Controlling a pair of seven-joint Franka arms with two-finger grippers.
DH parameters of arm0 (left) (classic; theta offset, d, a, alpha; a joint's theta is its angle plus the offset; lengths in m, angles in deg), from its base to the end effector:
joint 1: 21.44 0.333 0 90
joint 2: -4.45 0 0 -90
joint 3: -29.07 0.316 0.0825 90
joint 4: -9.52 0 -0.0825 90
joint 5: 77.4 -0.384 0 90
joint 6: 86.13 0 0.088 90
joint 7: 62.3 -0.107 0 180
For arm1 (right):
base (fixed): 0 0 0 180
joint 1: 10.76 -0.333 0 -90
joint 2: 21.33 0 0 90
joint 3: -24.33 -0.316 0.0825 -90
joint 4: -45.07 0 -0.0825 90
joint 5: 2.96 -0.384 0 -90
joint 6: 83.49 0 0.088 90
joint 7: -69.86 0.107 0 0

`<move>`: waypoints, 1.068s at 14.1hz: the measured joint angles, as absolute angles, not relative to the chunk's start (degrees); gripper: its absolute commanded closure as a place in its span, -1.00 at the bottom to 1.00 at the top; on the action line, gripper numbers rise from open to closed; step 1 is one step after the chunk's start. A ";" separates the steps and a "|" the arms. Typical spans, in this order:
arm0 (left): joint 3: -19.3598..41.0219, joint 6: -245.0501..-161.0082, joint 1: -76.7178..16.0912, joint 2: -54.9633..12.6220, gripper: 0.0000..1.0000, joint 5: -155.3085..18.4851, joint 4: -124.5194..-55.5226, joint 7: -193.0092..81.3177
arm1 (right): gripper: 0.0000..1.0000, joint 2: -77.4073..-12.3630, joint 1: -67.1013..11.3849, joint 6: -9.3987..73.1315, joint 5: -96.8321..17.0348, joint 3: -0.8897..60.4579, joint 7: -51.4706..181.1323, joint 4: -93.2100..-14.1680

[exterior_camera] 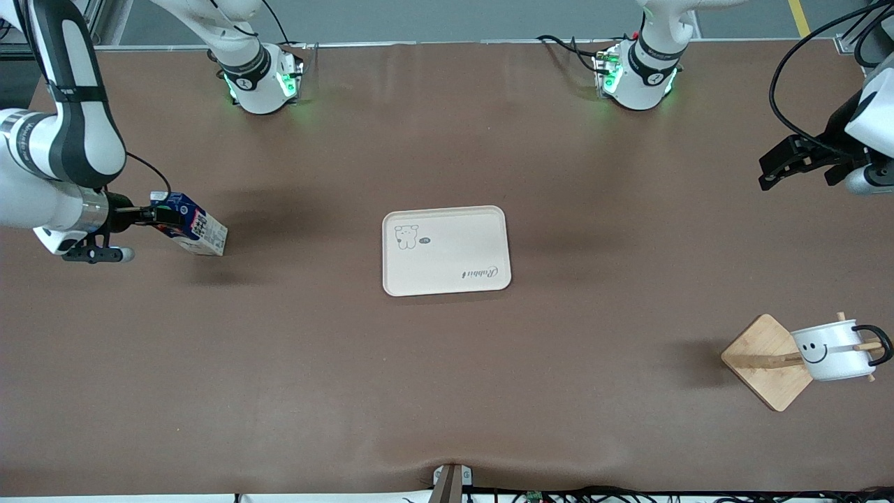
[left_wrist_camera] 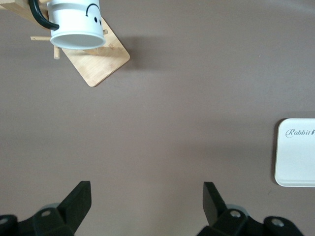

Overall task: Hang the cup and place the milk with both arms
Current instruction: 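Lower the milk carton onto the table with the right gripper, then open the right gripper and withdraw it from the carton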

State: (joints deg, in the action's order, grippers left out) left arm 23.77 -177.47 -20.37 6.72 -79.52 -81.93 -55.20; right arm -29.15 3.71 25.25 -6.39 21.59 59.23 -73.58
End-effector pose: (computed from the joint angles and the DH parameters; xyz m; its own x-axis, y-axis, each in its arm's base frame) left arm 0.5434 -0.0374 0.6364 0.9979 0.0491 0.0422 0.0506 -0.9981 -0.0357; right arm 0.5236 -0.1046 0.3444 0.9567 -0.0284 -0.2897 -0.0627 -0.9920 -0.1099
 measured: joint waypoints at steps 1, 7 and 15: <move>23.75 -177.47 -20.38 6.74 -1.00 -79.52 -81.90 -55.20 | -1.00 -29.11 3.71 23.71 -6.39 21.50 59.23 -71.98; 23.72 -177.47 -20.39 6.82 -1.00 -79.52 -81.64 -55.20 | -1.00 -29.70 0.09 9.27 -6.46 20.41 59.09 -51.37; 23.91 -176.13 -20.36 7.05 -1.00 -79.52 -81.38 -55.20 | -1.00 -33.48 -3.31 -1.83 -6.26 20.38 67.35 -30.21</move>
State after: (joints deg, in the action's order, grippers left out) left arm 23.91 -176.13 -20.36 7.05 -79.52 -81.38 -55.20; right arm -33.48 -3.31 -1.83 -6.26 20.38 67.35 -30.21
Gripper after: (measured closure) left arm 0.000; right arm 0.000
